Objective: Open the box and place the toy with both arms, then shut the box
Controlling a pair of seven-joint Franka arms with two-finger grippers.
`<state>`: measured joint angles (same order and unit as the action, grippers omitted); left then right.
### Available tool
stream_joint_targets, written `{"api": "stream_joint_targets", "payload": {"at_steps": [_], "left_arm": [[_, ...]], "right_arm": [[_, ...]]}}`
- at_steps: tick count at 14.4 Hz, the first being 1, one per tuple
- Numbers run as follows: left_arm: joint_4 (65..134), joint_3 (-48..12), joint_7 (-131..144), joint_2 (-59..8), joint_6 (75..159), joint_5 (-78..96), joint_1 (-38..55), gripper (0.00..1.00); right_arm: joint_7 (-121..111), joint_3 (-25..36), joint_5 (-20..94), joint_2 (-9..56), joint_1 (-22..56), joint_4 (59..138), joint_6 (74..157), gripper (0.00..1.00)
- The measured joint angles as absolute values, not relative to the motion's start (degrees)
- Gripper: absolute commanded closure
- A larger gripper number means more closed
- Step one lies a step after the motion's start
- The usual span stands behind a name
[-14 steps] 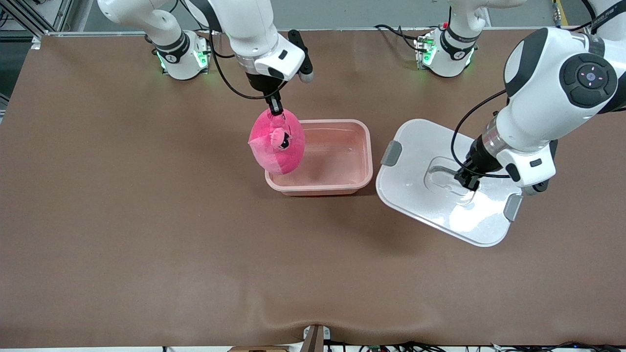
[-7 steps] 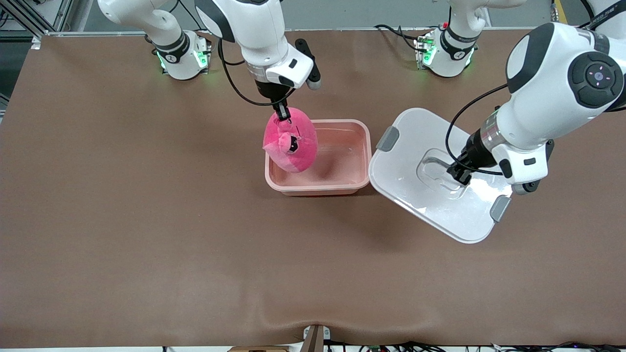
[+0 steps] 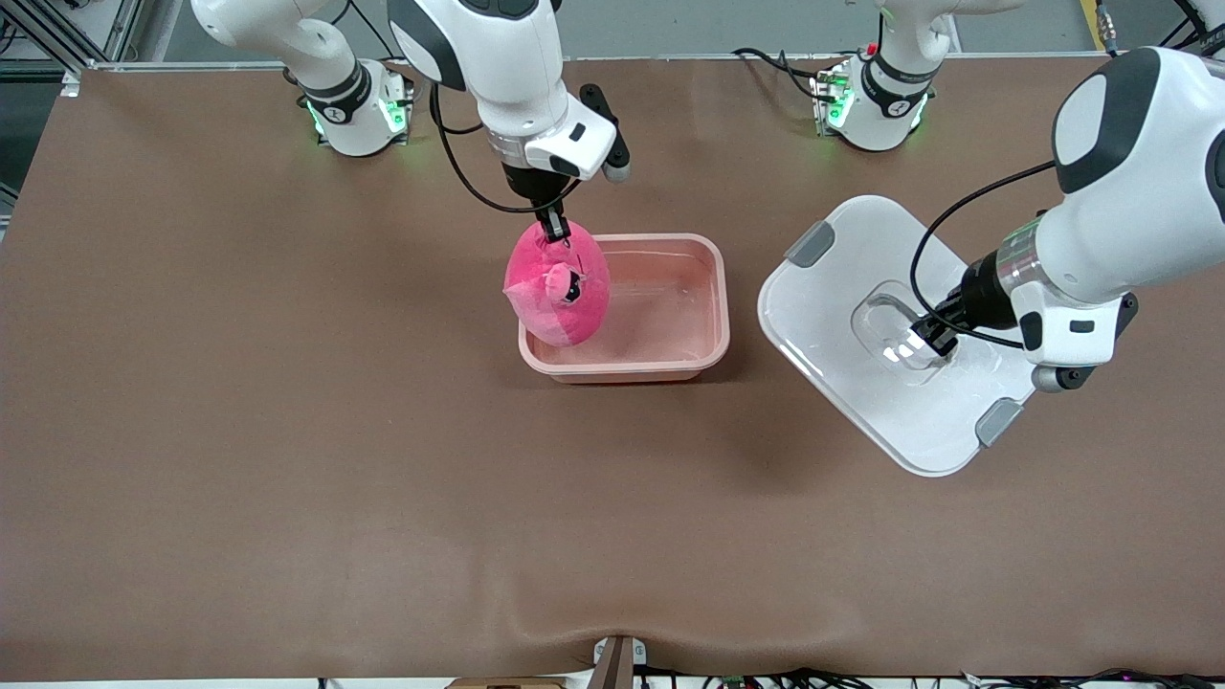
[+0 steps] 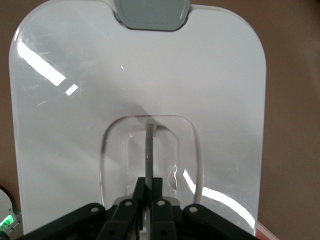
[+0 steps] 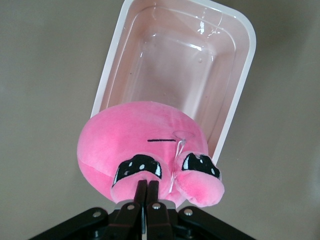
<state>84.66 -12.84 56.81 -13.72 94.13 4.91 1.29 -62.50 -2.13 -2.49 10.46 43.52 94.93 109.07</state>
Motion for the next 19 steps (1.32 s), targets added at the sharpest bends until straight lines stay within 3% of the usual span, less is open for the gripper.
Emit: {"api": "stream_joint_targets", "payload": {"at_steps": [1, 2, 11, 19], "left_arm": [[84.7, -12.8, 56.0, -13.8, 93.7, 4.9, 1.1, 1.0], [84.8, -12.8, 55.2, -14.0, 93.3, 4.9, 0.7, 1.0], [84.9, -13.0, 53.7, -15.6, 91.6, 4.9, 0.1, 1.0], [84.6, -18.6, 69.3, -15.5, 92.5, 6.0, 1.0, 1.0]], "right_arm": [[-62.5, -2.1, -2.5, 10.5, 43.5, 94.9, 109.2, 0.38], [-62.5, -2.1, -2.6, 10.5, 43.5, 94.9, 109.2, 0.0], [-62.5, -0.7, -2.7, 10.5, 41.6, 93.9, 107.4, 0.0], [-61.9, 0.1, -2.7, 7.6, 26.4, 93.5, 101.7, 0.0]]}}
